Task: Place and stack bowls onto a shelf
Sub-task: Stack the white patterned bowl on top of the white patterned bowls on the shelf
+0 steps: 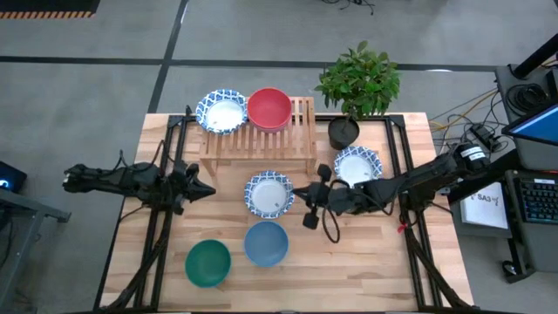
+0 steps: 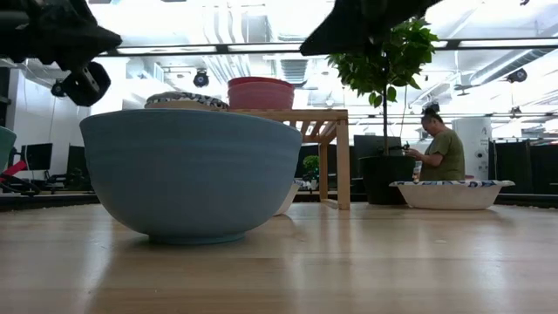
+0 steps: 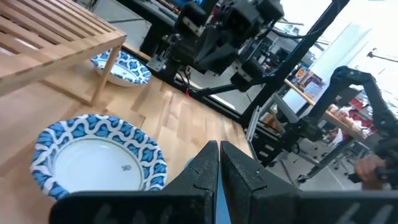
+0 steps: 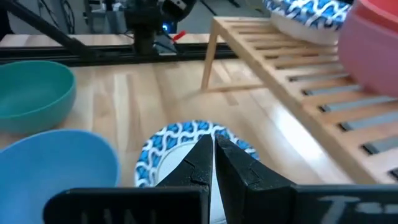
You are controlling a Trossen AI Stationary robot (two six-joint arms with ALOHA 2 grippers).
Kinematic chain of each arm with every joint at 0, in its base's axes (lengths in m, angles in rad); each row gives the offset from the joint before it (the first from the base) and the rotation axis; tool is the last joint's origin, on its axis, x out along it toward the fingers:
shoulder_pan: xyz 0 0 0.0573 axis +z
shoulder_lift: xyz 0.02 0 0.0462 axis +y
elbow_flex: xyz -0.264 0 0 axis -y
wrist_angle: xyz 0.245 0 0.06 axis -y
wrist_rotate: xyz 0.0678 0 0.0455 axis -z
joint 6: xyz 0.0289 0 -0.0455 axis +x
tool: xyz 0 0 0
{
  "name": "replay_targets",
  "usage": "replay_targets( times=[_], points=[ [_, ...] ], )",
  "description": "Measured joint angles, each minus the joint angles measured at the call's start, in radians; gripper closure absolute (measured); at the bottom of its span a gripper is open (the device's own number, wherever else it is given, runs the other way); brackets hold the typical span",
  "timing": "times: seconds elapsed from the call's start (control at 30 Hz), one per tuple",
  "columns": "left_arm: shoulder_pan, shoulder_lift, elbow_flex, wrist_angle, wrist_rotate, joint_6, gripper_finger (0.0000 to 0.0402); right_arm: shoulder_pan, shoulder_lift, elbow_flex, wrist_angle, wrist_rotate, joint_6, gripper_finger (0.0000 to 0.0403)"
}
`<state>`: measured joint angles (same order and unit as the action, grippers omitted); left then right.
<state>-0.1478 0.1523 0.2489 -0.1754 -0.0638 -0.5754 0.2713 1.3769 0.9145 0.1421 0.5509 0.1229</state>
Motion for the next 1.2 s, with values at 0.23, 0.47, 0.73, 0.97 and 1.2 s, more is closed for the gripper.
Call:
replay_targets(
  times=[0.23, 0.47, 0.73, 0.97, 1.2],
  points=[
    [-0.001, 0.121, 0.0, 0.087, 0.003, -0.012, 0.0402, 0.009, 0.0, -0.075, 0.013, 0.002, 0.183, 0.0394],
    [-0.001, 0.215, 0.0, 0.111, 0.002, -0.018, 0.0402, -0.029, 0.0, -0.118, 0.009, -0.002, 0.565, 0.0386],
    [-0.001, 0.239, 0.0, 0.141, 0.001, 0.006, 0.0402, -0.029, 0.021, -0.118, -0.045, 0.006, 0.759, 0.0322],
    [-0.001, 0.239, 0.001, 0.152, -0.008, 0.021, 0.0402, -0.07, 0.139, -0.119, -0.054, 0.024, 0.946, 0.0271],
    [-0.001, 0.239, 0.001, 0.156, -0.009, 0.035, 0.0402, -0.133, 0.25, -0.068, -0.05, -0.01, 0.984, 0.0257]
  ],
)
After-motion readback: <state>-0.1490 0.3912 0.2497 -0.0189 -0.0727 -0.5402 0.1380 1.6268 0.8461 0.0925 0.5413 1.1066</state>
